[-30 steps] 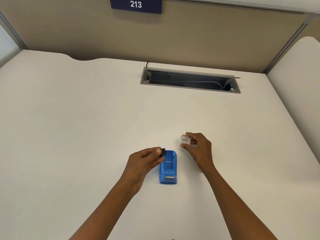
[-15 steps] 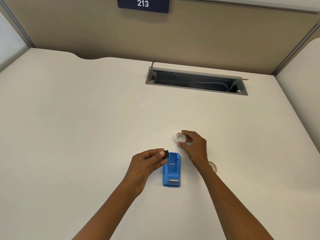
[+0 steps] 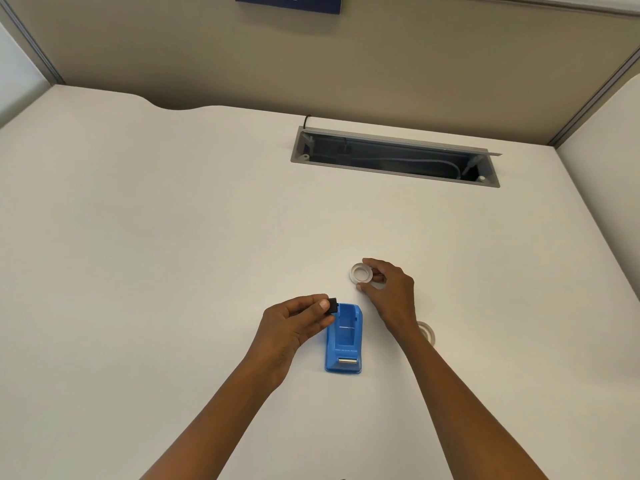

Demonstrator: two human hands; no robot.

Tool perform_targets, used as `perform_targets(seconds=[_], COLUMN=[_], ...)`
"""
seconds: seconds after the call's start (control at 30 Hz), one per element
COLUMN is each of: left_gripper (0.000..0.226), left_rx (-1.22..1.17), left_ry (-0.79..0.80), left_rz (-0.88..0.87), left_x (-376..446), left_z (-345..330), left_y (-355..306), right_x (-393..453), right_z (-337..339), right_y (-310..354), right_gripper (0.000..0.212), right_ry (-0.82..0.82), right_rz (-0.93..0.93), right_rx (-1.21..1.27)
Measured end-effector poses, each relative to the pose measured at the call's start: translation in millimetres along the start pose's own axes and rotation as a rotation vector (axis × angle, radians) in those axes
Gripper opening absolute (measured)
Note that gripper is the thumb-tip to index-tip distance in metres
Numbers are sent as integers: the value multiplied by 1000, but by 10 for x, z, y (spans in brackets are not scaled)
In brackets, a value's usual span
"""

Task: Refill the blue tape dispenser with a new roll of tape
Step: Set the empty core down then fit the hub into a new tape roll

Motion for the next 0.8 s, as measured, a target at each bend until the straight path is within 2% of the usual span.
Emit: perform_targets(seconds=[0.63, 0.8], left_gripper=[31, 34], left_rx=[5, 10], left_ry=[6, 18], left_rz=[-22, -29], left_x=[-2, -11], left_z=[10, 4], left_y=[-45, -46], right_x=[-33, -52], right_z=[6, 252], right_y=[4, -48], right_gripper=[52, 47], right_ry=[23, -34], right_rz=[-13, -27], right_rx=[39, 84])
Point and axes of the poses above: each hand's wrist, its own x-axis towards the middle knuckle, its own z-axis out of the back of the hand, y = z × x, the point moved 9 cm from there along x, towards the middle knuckle, and after that the axes turned 15 degrees about -y, right-handed, at the moved point
